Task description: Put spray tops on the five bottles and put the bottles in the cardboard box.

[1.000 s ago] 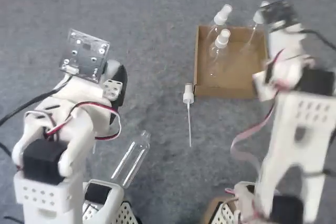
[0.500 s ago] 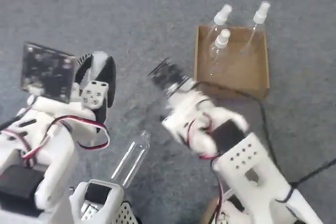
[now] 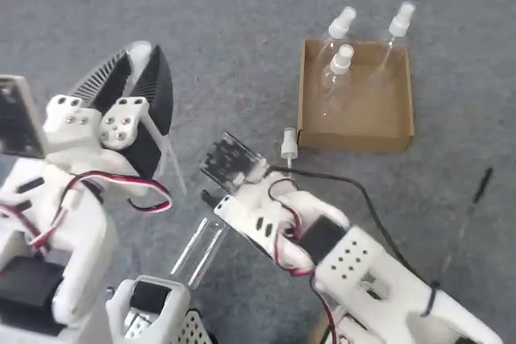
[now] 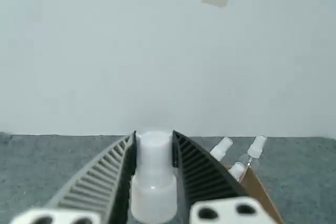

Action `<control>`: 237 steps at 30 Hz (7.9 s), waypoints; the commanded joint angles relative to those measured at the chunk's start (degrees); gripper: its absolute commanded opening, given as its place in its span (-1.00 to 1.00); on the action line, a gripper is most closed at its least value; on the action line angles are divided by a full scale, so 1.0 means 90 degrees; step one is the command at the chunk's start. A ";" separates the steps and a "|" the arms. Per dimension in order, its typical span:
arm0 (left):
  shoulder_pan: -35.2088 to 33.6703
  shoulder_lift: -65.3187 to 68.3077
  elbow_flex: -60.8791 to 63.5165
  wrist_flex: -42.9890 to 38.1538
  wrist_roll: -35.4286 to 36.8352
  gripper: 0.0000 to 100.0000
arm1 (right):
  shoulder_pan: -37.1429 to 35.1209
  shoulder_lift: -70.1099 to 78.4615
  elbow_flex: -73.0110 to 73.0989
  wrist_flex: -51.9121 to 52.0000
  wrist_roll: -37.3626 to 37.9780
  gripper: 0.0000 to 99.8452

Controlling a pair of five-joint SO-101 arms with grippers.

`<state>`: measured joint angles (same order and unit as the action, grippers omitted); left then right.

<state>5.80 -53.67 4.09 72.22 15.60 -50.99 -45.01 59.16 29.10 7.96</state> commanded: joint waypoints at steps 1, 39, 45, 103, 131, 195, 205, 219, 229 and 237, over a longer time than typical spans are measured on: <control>-0.0117 -0.0010 0.0083 -0.0537 0.0176 -0.98 | -0.0063 -0.1197 0.0674 -0.1206 -0.0068 -0.99; 0.0488 -0.0078 0.3267 -0.0987 0.0137 -0.98 | 0.0298 -0.1802 0.1319 -0.1226 -0.0801 -0.99; 0.0635 -0.0078 0.3648 -0.0977 -0.0010 -0.97 | 0.0464 -0.1773 0.1280 -0.1216 -0.0918 -0.99; -0.0742 -0.0088 0.3805 -0.1211 -0.1309 -0.69 | 0.0991 -0.0786 0.0830 -0.1216 -0.1377 -0.99; 0.0781 -0.4454 0.8161 -0.1875 -0.1827 -0.46 | 0.0874 0.1568 -0.4132 0.1919 -0.1065 -0.99; 0.0791 -0.4493 0.8347 -0.1915 -0.1963 -0.46 | 0.6120 0.5661 -0.3556 -0.3619 -0.0400 -0.99; 0.0791 -0.4493 0.8357 -0.1905 -0.1963 -0.46 | 0.6090 0.6071 -0.3565 -0.3697 -0.0381 -0.98; 0.0791 -0.4493 0.8357 -0.1895 -0.1963 -0.46 | 0.6051 0.6120 -0.3565 -0.3639 -0.0381 -0.98; 0.0791 -0.4493 0.8425 -0.1924 -0.1973 -0.46 | 0.5954 0.6100 -0.3556 -0.3629 -0.0381 -0.98; 0.0791 -0.4493 0.8425 -0.1924 -0.1973 -0.46 | 0.5954 0.6061 -0.3556 -0.3629 -0.0371 -0.98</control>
<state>12.92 -93.41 80.40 56.66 -1.80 3.34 10.99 28.22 -2.73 3.82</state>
